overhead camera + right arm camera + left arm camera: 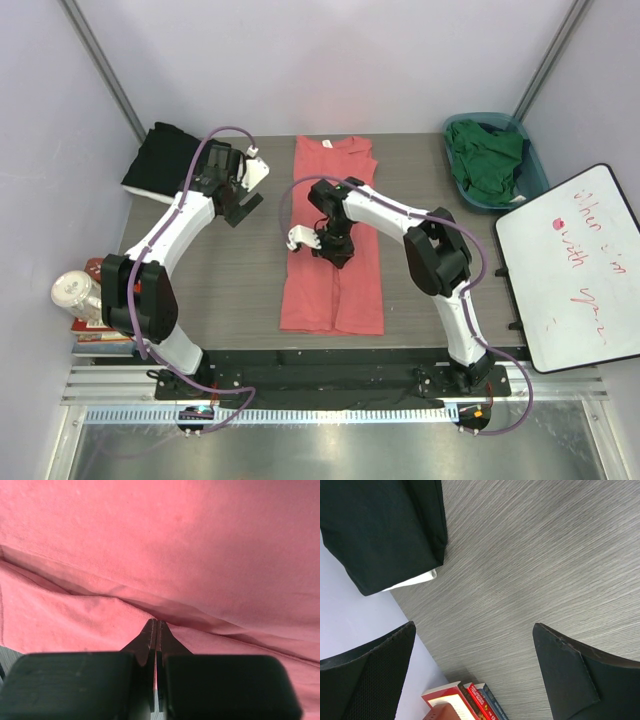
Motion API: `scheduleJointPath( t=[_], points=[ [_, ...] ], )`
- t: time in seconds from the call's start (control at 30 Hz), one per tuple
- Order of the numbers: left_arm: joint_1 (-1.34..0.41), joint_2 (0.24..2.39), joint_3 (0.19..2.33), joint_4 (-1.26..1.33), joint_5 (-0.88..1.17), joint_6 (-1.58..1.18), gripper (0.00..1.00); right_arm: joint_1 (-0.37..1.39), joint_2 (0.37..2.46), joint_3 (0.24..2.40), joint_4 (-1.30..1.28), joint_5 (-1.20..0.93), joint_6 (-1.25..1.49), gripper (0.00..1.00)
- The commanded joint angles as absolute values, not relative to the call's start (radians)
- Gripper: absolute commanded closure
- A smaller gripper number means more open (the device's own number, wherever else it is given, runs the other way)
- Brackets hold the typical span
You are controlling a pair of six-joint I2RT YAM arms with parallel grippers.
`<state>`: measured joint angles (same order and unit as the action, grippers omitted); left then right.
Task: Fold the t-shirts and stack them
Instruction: Grab the bottom of the folded rectangular tshirt with both arms
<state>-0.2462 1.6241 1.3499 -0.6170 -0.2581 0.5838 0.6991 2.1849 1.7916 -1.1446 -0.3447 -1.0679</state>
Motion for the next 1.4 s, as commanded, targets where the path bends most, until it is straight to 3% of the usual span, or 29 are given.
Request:
scheduleJointPath(
  t=[0.0, 0.2, 0.23, 0.27, 0.53, 0.6, 0.73, 1.0, 1.03, 1.13, 1.2, 1.33, 1.37],
  points=[
    [-0.241, 1.629, 1.387, -0.575, -0.249, 0.584, 0.0, 0.724, 2.135, 1.832, -1.175, -0.377, -1.074, 0.99],
    [-0.241, 1.629, 1.388, -0.575, -0.253, 0.591, 0.0, 0.733, 2.149, 1.835, -1.192, -0.361, -1.075, 0.97],
    [-0.242, 1.628, 1.388, -0.577, -0.253, 0.589, 0.0, 0.733, 2.149, 1.832, -1.192, -0.347, -1.077, 0.88],
    [-0.241, 1.626, 1.388, -0.575, -0.253, 0.594, 0.0, 0.733, 2.146, 1.83, -1.184, -0.341, -1.072, 0.72],
    [-0.241, 1.598, 1.356, -0.584, -0.227, 0.632, 0.0, 0.738, 2.005, 1.787, -1.195, -0.397, -1.084, 0.55],
    [-0.241, 1.603, 1.356, -0.584, -0.229, 0.634, 0.0, 0.752, 1.982, 1.737, -1.204, -0.382, -1.103, 0.55],
    [-0.241, 1.617, 1.376, -0.583, -0.218, 0.62, 0.0, 0.767, 2.006, 1.707, -1.201, -0.373, -1.075, 0.99],
    [-0.241, 1.621, 1.398, -0.647, -0.068, 0.652, 0.0, 0.769, 2.001, 1.614, -1.16, -0.356, -1.013, 0.98],
    [-0.242, 1.593, 1.356, -0.649, -0.039, 0.685, 0.0, 0.77, 1.95, 1.583, -1.134, -0.313, -0.971, 0.85],
    [-0.247, 1.511, 1.248, -0.644, 0.098, 0.732, 0.0, 0.773, 1.834, 1.448, -1.062, -0.249, -0.945, 0.66],
    [-0.258, 1.461, 1.189, -0.65, 0.187, 0.779, 0.0, 0.772, 1.769, 1.319, -1.008, -0.193, -0.936, 0.6],
    [-0.34, 1.333, 0.99, -0.66, 0.268, 0.928, 0.0, 0.772, 1.55, 1.106, -0.861, -0.158, -0.979, 0.34],
    [-0.362, 1.287, 0.964, -0.661, 0.273, 0.961, 0.0, 0.772, 1.473, 1.074, -0.798, -0.156, -0.983, 0.32]
  ],
)
